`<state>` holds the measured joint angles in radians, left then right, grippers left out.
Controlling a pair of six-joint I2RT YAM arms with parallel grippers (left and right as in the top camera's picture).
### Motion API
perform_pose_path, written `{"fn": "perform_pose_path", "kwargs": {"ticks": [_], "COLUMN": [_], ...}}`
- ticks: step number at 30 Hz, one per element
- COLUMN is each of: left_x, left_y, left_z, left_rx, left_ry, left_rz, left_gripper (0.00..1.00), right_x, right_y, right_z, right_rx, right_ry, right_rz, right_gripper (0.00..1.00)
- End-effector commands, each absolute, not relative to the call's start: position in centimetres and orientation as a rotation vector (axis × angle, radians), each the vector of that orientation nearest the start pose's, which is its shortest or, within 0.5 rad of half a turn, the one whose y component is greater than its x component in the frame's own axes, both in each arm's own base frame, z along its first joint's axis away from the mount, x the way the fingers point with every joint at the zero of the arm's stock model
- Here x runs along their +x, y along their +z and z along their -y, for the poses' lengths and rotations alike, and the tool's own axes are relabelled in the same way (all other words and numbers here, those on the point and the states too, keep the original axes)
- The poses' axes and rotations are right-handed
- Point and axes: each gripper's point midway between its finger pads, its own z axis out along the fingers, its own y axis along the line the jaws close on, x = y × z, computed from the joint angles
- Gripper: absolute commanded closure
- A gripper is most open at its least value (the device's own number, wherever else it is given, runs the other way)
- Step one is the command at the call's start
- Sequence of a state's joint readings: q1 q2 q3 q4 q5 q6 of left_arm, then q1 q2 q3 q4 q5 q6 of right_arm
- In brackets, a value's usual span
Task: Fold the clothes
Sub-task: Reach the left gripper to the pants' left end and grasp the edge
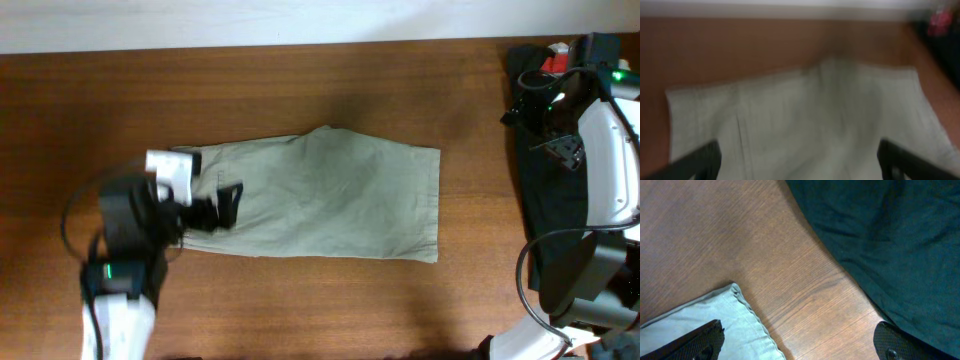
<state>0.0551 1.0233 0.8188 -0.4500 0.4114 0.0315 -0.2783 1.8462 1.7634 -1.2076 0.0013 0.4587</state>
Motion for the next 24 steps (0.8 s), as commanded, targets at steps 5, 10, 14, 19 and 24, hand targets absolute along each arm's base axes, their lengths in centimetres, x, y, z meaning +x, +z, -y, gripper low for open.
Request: {"fn": "perform_pose_path", "kwargs": {"ticks": [5,10,14,19,24], "left_x": [39.4,37.0,36.2,35.9,35.6], "left_y": [17.9,13.4,13.3,8.0,2.8], "left_z": [2.8,-7.4,-7.1,-6.8,-7.8], "left_rx": [0.191,-0.152,-0.082,-0.131,-0.177], "left_ry": [-0.367,-0.113,-0.408,-0.526,-0.508], "left_rz": [-2.505,-2.705,-2.634,-2.752,-2.876], "left_gripper": [0.01,0.01,0.01,0.01,0.01], "right_x": [39.2,39.2,39.2,39.2,39.2], "right_y": [17.0,17.0,17.0,17.0,17.0], "right_z": [11.6,11.6,11.6,11.6,11.6], "right_rx": [1.032,1.032,1.032,1.032,1.032], "right_ry": [0.016,0.016,0.017,0.017,0.017], "right_rz": [-2.672,-2.672,-2.672,-2.673,-2.672], "right_gripper": [0.01,0.01,0.01,0.01,0.01]}}
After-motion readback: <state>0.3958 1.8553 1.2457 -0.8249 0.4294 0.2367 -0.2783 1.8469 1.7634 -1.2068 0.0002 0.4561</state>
